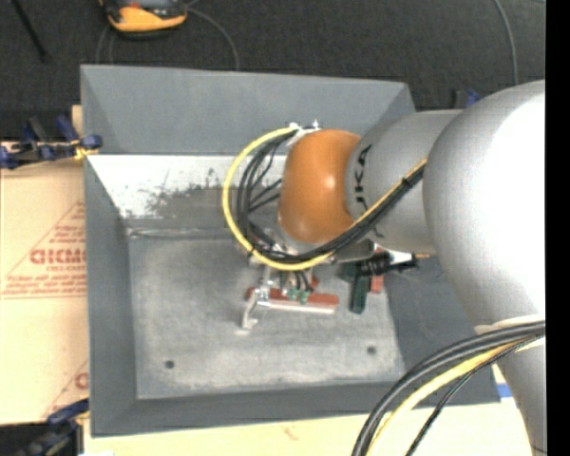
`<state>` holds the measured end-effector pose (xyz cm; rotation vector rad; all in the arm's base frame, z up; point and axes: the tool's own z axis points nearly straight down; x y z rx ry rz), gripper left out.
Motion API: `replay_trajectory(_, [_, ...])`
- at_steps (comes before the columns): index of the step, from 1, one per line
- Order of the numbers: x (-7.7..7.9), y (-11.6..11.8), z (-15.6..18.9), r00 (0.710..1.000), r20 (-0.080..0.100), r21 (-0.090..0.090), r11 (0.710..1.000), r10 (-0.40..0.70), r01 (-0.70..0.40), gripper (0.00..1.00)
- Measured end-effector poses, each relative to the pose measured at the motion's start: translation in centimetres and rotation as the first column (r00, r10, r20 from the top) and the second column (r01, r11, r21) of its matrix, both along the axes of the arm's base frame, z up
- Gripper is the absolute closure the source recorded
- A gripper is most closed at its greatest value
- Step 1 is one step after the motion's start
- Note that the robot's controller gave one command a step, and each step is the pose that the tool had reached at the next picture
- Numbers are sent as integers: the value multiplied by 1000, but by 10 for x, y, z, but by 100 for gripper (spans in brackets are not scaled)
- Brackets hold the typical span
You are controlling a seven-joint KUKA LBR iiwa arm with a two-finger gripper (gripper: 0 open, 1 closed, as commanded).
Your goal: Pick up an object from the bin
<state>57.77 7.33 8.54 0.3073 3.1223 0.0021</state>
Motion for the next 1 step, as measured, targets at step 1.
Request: replay_trajectory(1, [3, -47, -6, 999, -5, 10, 999, -50, 50, 100])
